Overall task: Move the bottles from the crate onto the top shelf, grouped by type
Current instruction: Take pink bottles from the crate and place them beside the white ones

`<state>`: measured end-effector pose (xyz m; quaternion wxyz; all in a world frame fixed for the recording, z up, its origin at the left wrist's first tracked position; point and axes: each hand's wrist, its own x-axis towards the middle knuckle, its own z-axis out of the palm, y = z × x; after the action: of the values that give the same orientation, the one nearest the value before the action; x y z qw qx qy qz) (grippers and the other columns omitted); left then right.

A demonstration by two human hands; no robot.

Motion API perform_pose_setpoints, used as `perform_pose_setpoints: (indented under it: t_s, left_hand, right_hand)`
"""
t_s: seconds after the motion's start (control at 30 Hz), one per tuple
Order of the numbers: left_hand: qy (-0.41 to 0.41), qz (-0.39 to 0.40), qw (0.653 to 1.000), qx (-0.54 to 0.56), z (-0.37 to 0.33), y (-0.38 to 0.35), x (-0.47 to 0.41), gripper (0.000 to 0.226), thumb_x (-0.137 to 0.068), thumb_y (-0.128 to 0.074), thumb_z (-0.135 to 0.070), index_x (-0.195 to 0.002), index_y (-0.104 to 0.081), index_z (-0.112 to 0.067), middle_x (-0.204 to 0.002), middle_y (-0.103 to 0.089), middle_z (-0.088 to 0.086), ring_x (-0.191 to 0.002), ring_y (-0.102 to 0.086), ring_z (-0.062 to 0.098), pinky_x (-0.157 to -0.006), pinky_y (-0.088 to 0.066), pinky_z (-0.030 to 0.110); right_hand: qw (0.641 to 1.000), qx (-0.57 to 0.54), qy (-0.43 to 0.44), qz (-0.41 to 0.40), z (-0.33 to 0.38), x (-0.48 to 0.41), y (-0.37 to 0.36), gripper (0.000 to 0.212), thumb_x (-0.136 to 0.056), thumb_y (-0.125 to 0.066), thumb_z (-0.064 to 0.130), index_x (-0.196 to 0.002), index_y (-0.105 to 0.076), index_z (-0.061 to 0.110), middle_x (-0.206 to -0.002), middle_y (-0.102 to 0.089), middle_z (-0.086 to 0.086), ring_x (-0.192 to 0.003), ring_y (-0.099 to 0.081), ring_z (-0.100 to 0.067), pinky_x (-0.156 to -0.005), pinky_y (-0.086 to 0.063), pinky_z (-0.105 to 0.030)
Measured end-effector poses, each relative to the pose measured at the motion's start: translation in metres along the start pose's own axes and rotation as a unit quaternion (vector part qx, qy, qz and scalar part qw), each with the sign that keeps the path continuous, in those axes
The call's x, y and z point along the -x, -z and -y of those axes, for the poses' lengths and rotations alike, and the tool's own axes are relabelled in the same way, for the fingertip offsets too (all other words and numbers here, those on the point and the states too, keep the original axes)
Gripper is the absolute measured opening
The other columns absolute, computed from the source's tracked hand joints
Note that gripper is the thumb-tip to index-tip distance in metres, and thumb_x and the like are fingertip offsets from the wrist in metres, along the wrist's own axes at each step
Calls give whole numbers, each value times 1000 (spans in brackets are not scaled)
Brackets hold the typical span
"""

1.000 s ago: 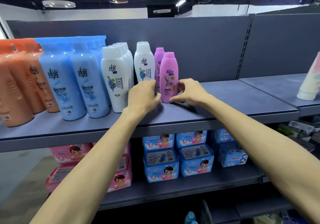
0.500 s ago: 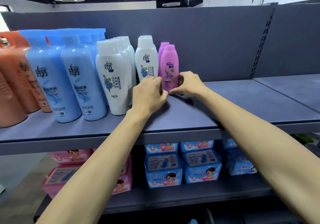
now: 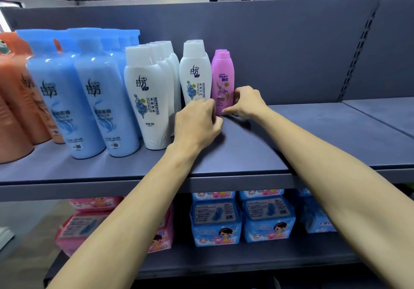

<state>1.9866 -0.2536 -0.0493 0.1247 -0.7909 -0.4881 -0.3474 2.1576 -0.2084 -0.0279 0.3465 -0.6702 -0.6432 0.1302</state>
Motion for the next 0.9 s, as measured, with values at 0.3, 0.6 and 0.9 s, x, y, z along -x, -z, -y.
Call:
perform_pose_setpoints:
  t_s: [0.3, 0.6, 0.9]
  left_hand:
    - [16, -16, 1000, -22, 1, -1, -2, 15, -82, -51, -29, -85, -58, -16, -89, -62, 0, -88, -58, 26, -64, -47, 36]
    - [19, -22, 998, -53, 1, -1, 0, 14, -82, -53, -28, -85, -55, -15, -93, -61, 2, -90, -56, 27, -60, -36, 34]
    - [-3, -6, 994, -111, -14, 15, 9, 22, -85, -51, -31, -96, -56, -12, -102, -62, 8, -94, -58, 31, -59, -32, 34]
  right_hand:
    - [1000, 6, -24, -14, -1, -6, -2, 41, -65, -89, 27, -93, -69, 5, -87, -70, -6, -78, -61, -20, -66, -50, -28]
    - [998, 61, -26, -17, 10, 20, 18, 50, -68, -88, 34, -103, -65, 7, -101, -68, -11, -91, -68, -29, -82, -59, -44]
    - [995, 91, -9, -38, 17, 70, 47, 48, -71, -85, 33, -107, -64, 9, -104, -66, -11, -94, -66, -29, -86, -57, -44]
